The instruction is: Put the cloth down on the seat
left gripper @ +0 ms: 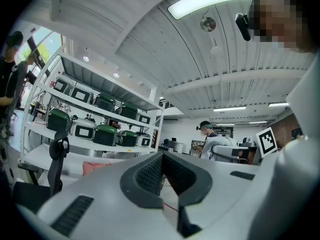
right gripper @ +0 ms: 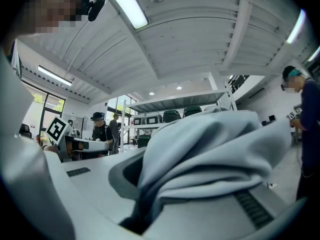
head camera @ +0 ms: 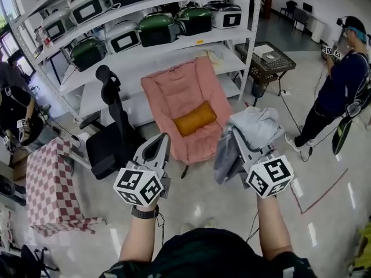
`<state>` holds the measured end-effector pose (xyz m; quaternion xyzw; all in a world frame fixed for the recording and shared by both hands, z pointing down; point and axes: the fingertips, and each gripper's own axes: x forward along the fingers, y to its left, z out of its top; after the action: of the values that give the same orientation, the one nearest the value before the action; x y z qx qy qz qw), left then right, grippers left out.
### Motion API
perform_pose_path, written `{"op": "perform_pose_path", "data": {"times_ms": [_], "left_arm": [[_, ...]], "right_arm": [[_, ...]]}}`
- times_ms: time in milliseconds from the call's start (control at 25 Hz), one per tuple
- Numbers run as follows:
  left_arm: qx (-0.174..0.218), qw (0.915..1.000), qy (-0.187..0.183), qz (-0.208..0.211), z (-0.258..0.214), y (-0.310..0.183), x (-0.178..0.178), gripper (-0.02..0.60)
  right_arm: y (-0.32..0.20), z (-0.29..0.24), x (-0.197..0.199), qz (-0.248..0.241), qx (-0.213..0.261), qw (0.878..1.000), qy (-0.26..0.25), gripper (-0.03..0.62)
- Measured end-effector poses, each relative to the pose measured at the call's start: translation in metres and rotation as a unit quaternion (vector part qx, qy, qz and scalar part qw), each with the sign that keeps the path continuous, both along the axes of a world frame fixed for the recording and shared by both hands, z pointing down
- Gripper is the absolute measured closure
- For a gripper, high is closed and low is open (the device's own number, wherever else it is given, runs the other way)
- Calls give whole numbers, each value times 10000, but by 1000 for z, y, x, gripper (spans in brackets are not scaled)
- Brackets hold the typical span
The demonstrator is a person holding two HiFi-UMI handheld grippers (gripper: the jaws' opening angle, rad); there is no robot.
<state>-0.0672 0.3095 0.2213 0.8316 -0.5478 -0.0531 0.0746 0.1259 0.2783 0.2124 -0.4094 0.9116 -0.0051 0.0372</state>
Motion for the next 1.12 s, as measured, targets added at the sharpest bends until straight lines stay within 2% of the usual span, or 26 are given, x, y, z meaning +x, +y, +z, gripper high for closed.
{"op": "perform_pose_path", "data": {"times_ms": [280, 680, 1120], "left_arm": [[37, 9998, -27, -169, 1, -6, 18, 577], [-28, 9997, -73, -238, 9, -28, 28, 577], [-106, 9998, -71, -118, 28, -92, 9, 577]], "right_arm": [[-8, 6, 24, -92, -8, 9999, -62, 562], [-29, 18, 37, -78, -107, 9998, -125, 562], [-83, 35, 13, 43, -240, 9997, 50, 562]]}}
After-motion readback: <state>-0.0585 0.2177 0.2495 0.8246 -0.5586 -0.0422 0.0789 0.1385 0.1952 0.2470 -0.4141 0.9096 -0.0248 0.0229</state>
